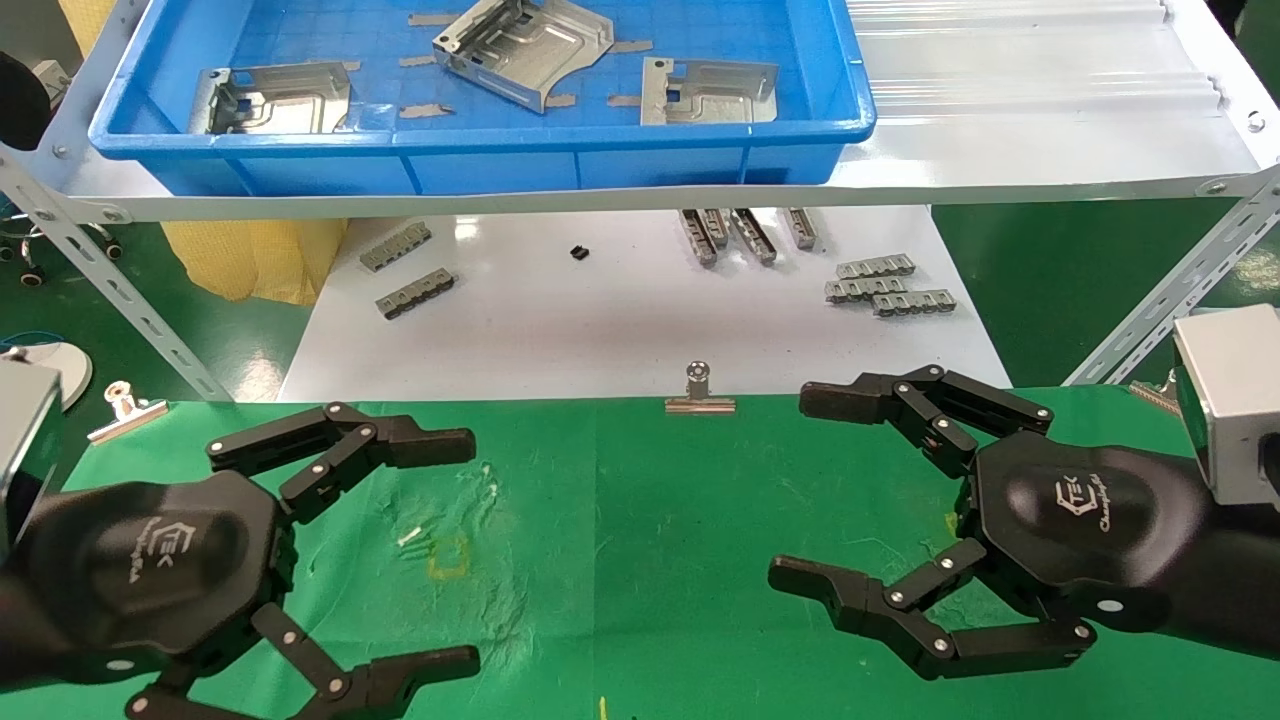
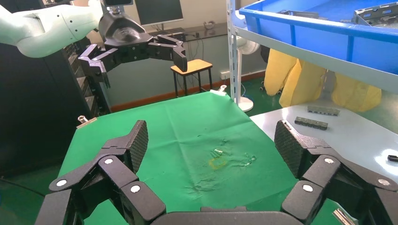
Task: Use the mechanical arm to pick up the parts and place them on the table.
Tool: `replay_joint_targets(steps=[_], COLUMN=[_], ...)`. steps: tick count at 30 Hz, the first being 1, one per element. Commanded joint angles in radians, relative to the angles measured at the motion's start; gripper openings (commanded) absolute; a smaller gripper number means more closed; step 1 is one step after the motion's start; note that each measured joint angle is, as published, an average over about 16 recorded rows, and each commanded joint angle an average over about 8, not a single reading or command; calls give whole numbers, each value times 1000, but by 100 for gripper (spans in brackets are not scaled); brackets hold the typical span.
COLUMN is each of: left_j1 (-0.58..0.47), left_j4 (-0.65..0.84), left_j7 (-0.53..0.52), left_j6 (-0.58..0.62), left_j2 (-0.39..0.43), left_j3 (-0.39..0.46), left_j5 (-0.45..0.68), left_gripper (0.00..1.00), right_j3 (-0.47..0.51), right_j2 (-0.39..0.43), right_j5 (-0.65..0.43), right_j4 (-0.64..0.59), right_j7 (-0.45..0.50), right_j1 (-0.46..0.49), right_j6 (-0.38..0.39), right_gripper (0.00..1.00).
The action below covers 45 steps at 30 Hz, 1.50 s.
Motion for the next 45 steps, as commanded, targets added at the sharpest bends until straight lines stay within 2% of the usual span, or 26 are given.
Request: replay_joint_targets(steps=[1,7,15,45], left_j1=[0,0,0,0], left_j4=[0,0,0,0], left_j7=[0,0,0,0], left_j6=[0,0,0,0], left_j2=[0,0,0,0], left_j3=[0,0,0,0], left_j5=[0,0,0,0], left_gripper=[100,100,100,100], right_j3=[0,0,0,0], right_j2=[0,0,0,0], right_j5=[0,0,0,0], right_j4=[0,0,0,0], right_j7=[0,0,0,0], right_j1=[0,0,0,0], right_j6=[0,0,0,0], right_gripper=[100,100,0,0])
